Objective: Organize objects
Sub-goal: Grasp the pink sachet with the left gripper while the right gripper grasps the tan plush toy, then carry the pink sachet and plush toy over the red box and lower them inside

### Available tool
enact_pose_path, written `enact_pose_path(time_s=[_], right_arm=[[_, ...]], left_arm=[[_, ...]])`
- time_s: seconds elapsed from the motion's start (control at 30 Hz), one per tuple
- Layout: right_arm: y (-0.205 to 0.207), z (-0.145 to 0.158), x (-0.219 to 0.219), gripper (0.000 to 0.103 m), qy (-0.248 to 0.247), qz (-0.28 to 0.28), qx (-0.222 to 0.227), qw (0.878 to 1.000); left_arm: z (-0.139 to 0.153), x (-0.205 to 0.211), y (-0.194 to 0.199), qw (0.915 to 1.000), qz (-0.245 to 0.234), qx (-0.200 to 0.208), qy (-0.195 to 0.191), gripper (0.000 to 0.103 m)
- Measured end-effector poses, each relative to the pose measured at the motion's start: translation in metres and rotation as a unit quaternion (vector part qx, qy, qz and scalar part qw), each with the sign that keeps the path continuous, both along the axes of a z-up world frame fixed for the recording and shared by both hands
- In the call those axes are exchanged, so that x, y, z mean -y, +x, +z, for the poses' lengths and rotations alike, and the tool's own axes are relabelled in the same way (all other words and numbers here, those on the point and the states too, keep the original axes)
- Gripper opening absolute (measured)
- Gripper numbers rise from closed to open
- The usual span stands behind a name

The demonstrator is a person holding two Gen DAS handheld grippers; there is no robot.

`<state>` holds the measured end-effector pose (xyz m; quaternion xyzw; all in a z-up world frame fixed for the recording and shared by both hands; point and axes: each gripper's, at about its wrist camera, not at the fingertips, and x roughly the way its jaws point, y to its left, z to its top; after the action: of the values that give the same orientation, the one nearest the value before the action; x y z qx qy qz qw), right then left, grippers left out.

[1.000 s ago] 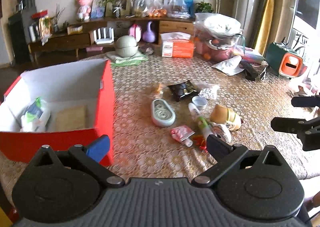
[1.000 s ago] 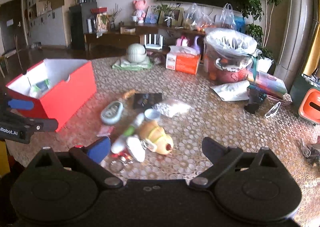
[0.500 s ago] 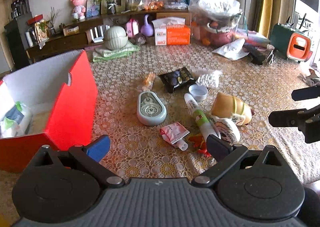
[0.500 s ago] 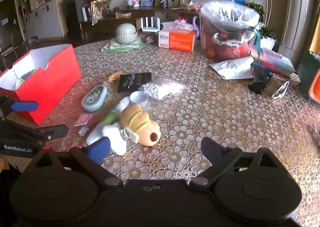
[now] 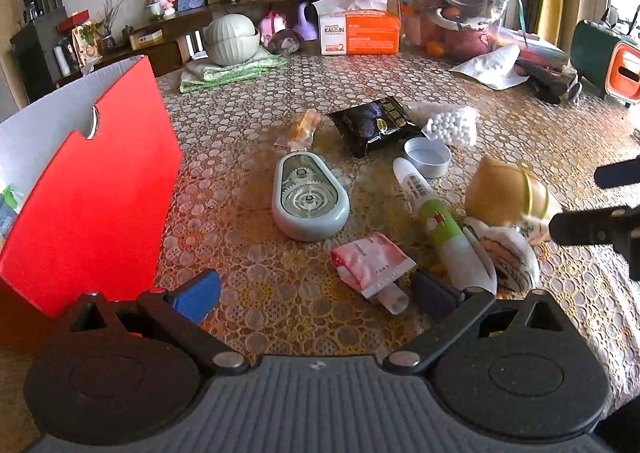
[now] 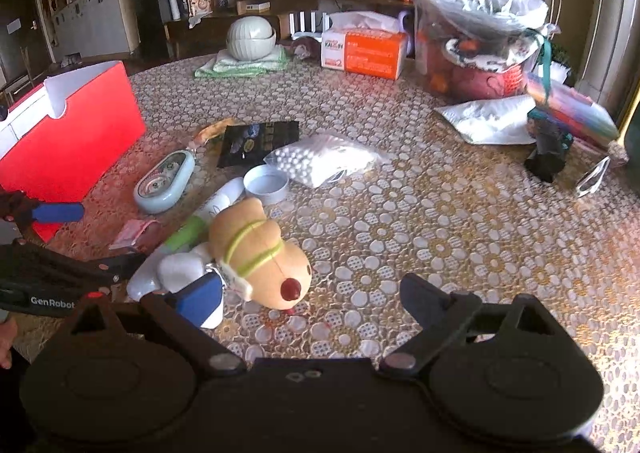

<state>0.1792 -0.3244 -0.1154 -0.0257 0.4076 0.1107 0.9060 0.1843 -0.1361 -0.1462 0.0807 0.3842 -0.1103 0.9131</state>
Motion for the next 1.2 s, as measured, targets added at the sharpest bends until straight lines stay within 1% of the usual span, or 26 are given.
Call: enact_pose_path(time_s=[0.07, 0.13, 0.17, 0.23, 0.27, 0.3, 0.33, 0.43, 0.47, 0.5, 0.53, 0.57, 0.63, 0.7, 0.73, 0.77, 0.83, 0.87, 0.9, 1.07, 1.2], right_arm=[[0.004, -0.003, -0.002, 0.092, 0.0, 0.004, -0.002, 1.0], [0.007, -0.004, -0.004, 0.087, 0.003, 0.007, -0.004, 1.0], [0.009, -0.005, -0.005, 0.084, 0.009, 0.011, -0.006, 1.0], [0.013, -0.007, -0.007, 0.081, 0.023, 0.018, -0.011, 1.0], [0.015, -0.007, -0.009, 0.079, 0.025, 0.022, -0.011, 0.999], [0.015, -0.008, -0.011, 0.077, 0.028, 0.026, -0.01, 0.999], [0.016, -0.008, -0.012, 0.076, 0.031, 0.03, -0.009, 0.999], [0.019, -0.007, -0.018, 0.071, 0.041, 0.035, -0.008, 0.999], [0.02, -0.007, -0.018, 0.07, 0.044, 0.036, -0.008, 0.998], [0.021, -0.007, -0.018, 0.07, 0.048, 0.035, -0.009, 0.998], [0.022, -0.007, -0.019, 0.07, 0.052, 0.035, -0.01, 0.998], [0.023, -0.007, -0.019, 0.068, 0.057, 0.035, -0.012, 0.998], [0.025, -0.008, -0.02, 0.063, 0.065, 0.033, -0.016, 0.997], [0.025, -0.009, -0.02, 0.058, 0.074, 0.03, -0.02, 0.997], [0.026, -0.009, -0.021, 0.057, 0.076, 0.027, -0.021, 0.997], [0.026, -0.008, -0.02, 0.051, 0.074, 0.024, -0.021, 0.997], [0.026, -0.009, -0.019, 0.05, 0.078, 0.021, -0.023, 0.996], [0.026, -0.008, -0.018, 0.049, 0.081, 0.018, -0.024, 0.996], [0.026, -0.008, -0.017, 0.048, 0.084, 0.015, -0.025, 0.996], [0.022, -0.005, -0.014, 0.046, 0.091, -0.007, -0.025, 0.996], [0.013, 0.004, -0.012, 0.046, 0.094, -0.017, -0.02, 0.995]], left_arm=[[-0.002, -0.001, 0.003, 1.0, 0.001, 0.0, -0.004, 0.102], [-0.004, -0.002, 0.006, 0.9999, 0.001, -0.001, -0.01, 0.102], [-0.004, -0.003, 0.007, 0.9999, 0.002, -0.001, -0.013, 0.101], [-0.005, -0.005, 0.008, 0.9997, 0.001, -0.003, -0.025, 0.099], [-0.005, -0.006, 0.009, 0.9996, 0.001, -0.004, -0.028, 0.096], [-0.006, -0.004, 0.01, 0.9996, 0.001, -0.005, -0.028, 0.087], [-0.007, -0.004, 0.011, 0.9995, 0.0, -0.007, -0.031, 0.083], [-0.006, -0.003, 0.012, 0.9994, -0.005, -0.004, -0.033, 0.078], [-0.006, -0.003, 0.011, 0.9994, -0.006, -0.002, -0.034, 0.073], [-0.006, -0.002, 0.011, 0.9994, -0.009, 0.0, -0.034, 0.066], [-0.005, -0.001, 0.01, 0.9993, -0.013, 0.002, -0.034, 0.06], [-0.005, -0.001, 0.01, 0.9992, -0.017, 0.003, -0.035, 0.054], [-0.004, 0.001, 0.01, 0.9991, -0.024, 0.004, -0.036, 0.048], [-0.004, 0.001, 0.009, 0.9989, -0.03, 0.007, -0.037, 0.037], [-0.004, 0.001, 0.009, 0.9988, -0.032, 0.007, -0.038, 0.035], [-0.003, 0.001, 0.009, 0.9987, -0.032, 0.008, -0.038, 0.033], [-0.003, 0.0, 0.01, 0.9988, -0.03, 0.009, -0.039, 0.03], [-0.003, -0.001, 0.011, 0.9988, -0.028, 0.009, -0.039, 0.027], [-0.003, -0.002, 0.011, 0.9989, -0.026, 0.009, -0.039, 0.025], [-0.001, -0.009, 0.011, 0.9988, -0.017, 0.01, -0.044, 0.025], [0.008, -0.015, 0.007, 0.9983, -0.014, 0.014, -0.054, 0.024]])
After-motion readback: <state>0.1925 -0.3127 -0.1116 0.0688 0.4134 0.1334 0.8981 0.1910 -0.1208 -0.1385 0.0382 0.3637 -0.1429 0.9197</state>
